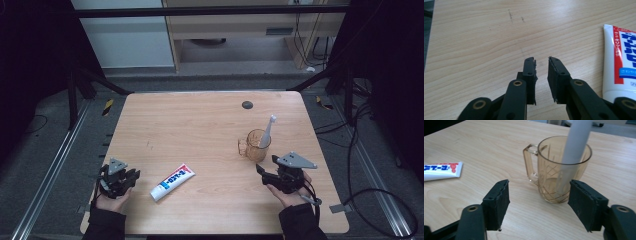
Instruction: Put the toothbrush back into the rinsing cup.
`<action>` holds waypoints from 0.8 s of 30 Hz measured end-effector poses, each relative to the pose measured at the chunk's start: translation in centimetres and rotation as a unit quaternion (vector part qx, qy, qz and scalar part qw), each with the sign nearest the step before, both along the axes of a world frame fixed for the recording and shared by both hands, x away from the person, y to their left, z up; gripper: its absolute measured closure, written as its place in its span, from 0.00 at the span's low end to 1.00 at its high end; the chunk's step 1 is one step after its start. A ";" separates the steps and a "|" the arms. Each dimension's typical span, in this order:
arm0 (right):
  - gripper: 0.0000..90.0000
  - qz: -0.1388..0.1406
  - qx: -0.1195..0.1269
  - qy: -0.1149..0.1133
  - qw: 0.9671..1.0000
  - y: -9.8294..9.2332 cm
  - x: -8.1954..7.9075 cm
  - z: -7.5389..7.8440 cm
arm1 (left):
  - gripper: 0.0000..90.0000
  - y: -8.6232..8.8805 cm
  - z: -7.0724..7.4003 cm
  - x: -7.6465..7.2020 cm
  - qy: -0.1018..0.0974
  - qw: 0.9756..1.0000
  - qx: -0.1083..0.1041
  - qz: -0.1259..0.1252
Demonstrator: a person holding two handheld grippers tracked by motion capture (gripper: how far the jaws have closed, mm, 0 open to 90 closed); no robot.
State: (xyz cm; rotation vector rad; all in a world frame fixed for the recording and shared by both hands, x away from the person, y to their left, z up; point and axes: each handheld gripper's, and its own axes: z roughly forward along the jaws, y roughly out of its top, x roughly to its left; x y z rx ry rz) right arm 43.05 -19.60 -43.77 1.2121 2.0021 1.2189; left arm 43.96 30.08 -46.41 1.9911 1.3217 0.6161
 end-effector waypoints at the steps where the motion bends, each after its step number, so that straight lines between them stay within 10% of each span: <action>1: 0.41 0.004 0.000 0.002 1.000 0.1 -0.1 0.0 | 0.86 -0.1 0.0 0.0 0.000 1.000 -0.001 -0.003; 24: 0.58 0.046 -0.041 0.018 0.998 2.1 0.0 -1.1 | 0.88 -2.4 1.5 -0.4 0.006 0.996 -0.013 -0.090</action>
